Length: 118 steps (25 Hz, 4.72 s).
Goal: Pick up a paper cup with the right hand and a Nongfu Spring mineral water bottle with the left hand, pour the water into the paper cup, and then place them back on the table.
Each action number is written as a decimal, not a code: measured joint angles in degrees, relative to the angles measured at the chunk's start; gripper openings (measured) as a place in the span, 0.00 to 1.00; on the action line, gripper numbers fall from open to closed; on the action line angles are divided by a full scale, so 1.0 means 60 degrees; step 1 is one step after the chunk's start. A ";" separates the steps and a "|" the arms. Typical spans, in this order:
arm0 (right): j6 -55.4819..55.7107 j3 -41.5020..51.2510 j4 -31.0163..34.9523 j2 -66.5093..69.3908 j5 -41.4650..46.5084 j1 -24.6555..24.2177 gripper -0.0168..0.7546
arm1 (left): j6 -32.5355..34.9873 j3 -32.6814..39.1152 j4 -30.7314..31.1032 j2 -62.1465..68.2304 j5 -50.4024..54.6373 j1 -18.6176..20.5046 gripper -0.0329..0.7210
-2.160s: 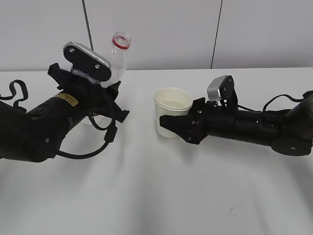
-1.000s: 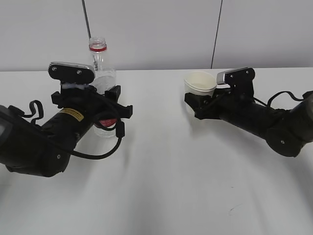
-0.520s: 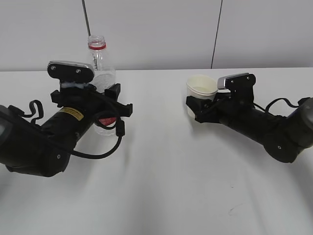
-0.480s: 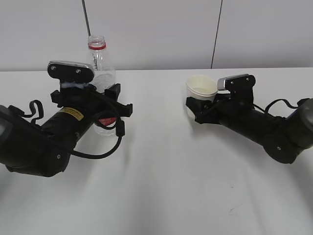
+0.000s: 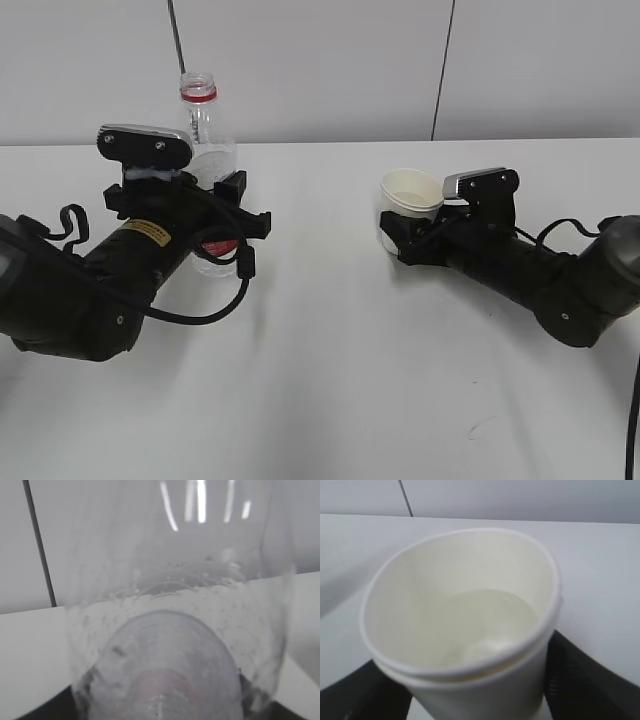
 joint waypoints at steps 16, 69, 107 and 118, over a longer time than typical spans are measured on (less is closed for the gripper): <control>0.0000 0.0000 0.0094 0.0050 -0.0085 0.0000 0.85 | -0.0020 0.0000 0.0010 0.0000 0.0000 0.0000 0.45; -0.0910 0.3508 0.0583 -0.2487 -0.0976 0.0000 0.78 | -0.0304 -0.0643 0.0198 0.1055 -0.0511 0.0770 0.55; -0.1456 0.4204 0.0626 -0.5242 0.0195 0.0000 0.78 | 0.2131 -0.0563 -0.0831 -0.1745 0.1257 0.0399 0.76; -0.1481 0.2989 0.0641 -0.6350 0.2967 0.0000 0.78 | 0.2399 -0.0555 -0.1215 -0.3169 0.2081 0.0399 0.76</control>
